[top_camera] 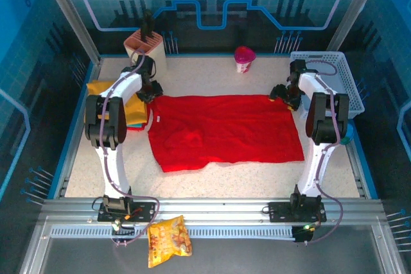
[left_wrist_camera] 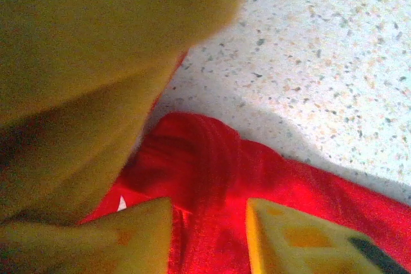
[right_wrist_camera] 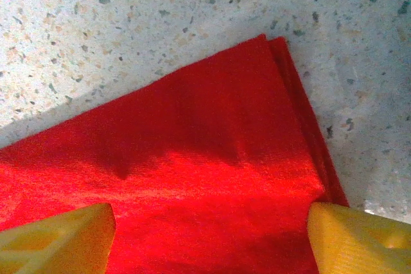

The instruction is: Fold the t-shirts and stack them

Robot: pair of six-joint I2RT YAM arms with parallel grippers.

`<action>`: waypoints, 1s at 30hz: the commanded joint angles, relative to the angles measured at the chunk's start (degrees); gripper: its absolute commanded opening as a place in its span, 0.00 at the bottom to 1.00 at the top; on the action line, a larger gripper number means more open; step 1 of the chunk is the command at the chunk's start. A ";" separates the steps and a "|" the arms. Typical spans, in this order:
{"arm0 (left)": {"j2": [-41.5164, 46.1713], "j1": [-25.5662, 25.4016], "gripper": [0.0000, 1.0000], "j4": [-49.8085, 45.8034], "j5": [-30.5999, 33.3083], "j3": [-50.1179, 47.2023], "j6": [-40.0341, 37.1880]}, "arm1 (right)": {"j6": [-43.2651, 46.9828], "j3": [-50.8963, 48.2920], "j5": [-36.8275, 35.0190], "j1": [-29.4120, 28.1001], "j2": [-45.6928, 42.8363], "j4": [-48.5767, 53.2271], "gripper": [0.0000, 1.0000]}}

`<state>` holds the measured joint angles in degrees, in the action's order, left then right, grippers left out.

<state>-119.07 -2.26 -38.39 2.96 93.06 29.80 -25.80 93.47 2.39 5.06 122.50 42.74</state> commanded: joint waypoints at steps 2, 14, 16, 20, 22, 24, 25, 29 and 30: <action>5.77 -1.97 0.46 0.62 -2.21 0.05 -0.66 | 1.23 -0.82 0.60 -0.43 -4.48 -0.94 0.81; 7.06 -12.48 0.48 1.07 -5.86 -2.13 0.96 | 2.14 -6.39 -1.35 -6.05 -13.92 -1.17 0.85; 5.39 -13.42 0.48 1.88 -6.86 -2.86 1.97 | 1.86 -8.39 -0.17 -7.68 -14.56 -1.79 0.86; 0.88 -14.42 0.46 1.94 -7.71 -2.06 2.76 | 0.03 -11.57 3.37 -10.08 -13.45 -4.71 0.86; -2.08 -14.52 0.45 1.28 -8.18 -0.46 2.81 | -0.76 -11.59 3.35 -11.21 -11.49 -5.49 0.85; -4.60 -14.52 0.44 0.16 -8.32 1.31 2.39 | -1.39 -11.11 3.30 -11.87 -9.46 -6.25 0.85; -5.74 -14.52 0.45 0.13 -8.06 1.97 2.13 | -1.57 -10.46 3.00 -12.11 -8.28 -6.35 0.85; -10.93 -14.44 0.44 -2.14 -7.78 6.36 0.59 | -2.63 -7.02 0.37 -12.11 -4.09 -5.86 0.85; -12.57 -14.39 0.44 -2.92 -7.68 8.19 0.25 | -2.93 -5.68 0.07 -12.00 -2.75 -5.48 0.84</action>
<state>-126.76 -16.51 -38.65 -4.16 98.21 31.38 -27.07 84.44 4.01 -6.83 117.14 37.41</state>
